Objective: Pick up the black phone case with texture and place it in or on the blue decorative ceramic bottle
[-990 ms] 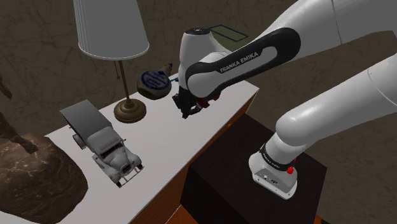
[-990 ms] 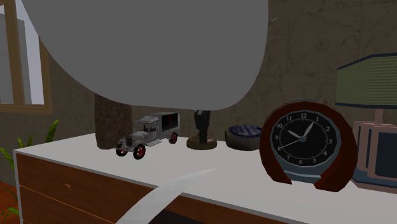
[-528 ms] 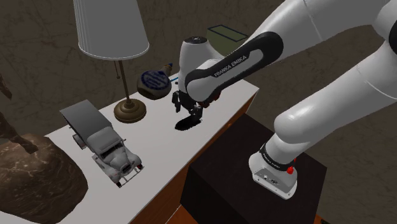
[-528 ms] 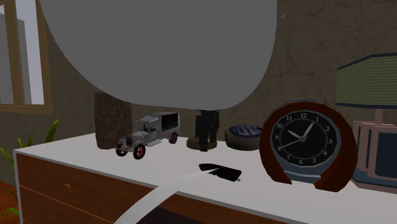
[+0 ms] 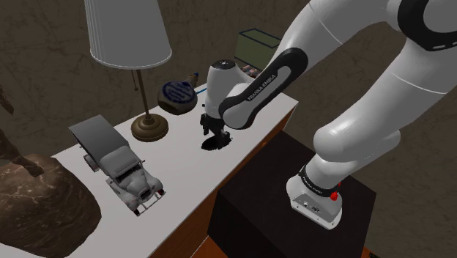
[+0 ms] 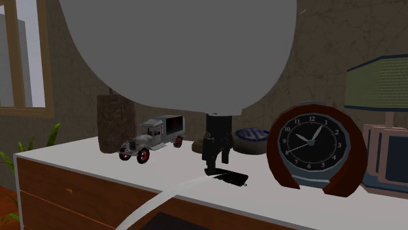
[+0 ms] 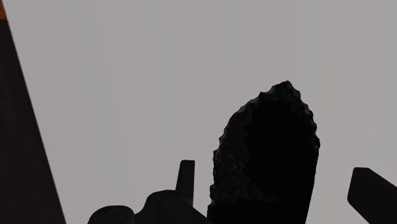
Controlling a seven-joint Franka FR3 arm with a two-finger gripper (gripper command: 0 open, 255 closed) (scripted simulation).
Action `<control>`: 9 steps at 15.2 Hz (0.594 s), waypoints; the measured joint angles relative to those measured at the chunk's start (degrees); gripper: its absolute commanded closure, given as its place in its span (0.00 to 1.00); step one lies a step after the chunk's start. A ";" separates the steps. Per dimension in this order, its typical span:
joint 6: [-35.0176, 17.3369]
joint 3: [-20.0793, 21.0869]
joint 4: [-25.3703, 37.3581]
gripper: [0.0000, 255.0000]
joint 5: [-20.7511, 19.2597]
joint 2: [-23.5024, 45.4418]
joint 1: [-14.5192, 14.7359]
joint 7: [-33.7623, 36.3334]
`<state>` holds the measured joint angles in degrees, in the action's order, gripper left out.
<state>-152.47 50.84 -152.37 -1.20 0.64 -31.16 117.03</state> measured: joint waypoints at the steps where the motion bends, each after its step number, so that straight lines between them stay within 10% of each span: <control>1: -0.79 -0.36 0.12 0.00 -2.55 1.48 -0.14 1.81; 8: -2.16 -1.24 -0.02 0.00 -6.30 3.46 0.10 4.47; 9: -2.16 -1.24 -0.02 1.00 -6.30 3.46 0.10 4.47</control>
<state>-154.63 49.60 -152.40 -7.50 4.10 -31.06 121.50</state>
